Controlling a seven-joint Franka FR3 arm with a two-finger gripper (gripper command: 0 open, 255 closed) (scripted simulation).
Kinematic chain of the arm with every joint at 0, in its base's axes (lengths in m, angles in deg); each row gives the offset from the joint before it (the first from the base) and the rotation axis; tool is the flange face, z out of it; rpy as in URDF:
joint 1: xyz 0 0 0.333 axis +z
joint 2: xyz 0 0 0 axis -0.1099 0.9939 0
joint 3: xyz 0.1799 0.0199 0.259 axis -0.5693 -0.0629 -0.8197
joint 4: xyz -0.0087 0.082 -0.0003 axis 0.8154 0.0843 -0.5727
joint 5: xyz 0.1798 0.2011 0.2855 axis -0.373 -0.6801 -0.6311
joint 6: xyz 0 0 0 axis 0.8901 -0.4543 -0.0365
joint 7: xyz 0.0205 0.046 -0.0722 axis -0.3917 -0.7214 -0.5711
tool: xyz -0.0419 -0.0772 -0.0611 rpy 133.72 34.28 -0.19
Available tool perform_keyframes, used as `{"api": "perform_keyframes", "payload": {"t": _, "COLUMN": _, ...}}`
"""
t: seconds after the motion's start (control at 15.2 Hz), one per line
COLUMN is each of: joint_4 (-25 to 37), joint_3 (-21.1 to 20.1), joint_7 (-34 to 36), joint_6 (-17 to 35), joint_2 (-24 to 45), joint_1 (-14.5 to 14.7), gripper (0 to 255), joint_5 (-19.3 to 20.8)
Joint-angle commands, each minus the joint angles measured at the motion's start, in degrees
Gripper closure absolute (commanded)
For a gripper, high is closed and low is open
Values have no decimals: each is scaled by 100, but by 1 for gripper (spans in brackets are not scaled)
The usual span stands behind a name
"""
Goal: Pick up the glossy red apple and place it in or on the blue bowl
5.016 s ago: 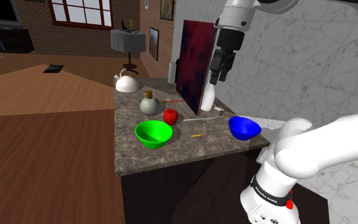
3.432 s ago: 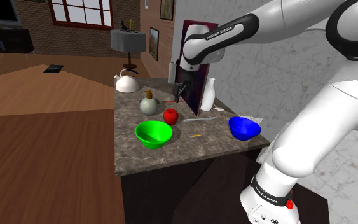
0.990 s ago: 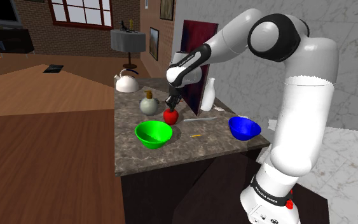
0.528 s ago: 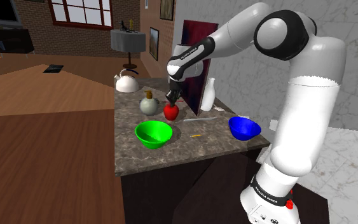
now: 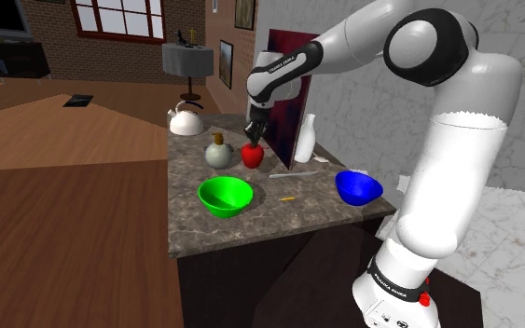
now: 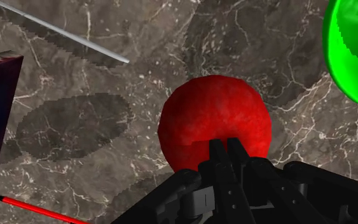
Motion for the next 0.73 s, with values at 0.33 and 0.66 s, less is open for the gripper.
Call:
{"api": "perform_keyframes", "payload": {"t": 0.33, "joint_4": 302, "joint_3": 7, "joint_7": 32, "joint_6": -501, "joint_2": -200, "joint_1": 7, "gripper": 255, "joint_5": 41}}
{"api": "perform_keyframes", "payload": {"t": 0.66, "joint_4": 539, "joint_3": 10, "joint_7": 49, "joint_6": -861, "joint_2": -323, "joint_1": 10, "gripper": 255, "joint_5": 63}}
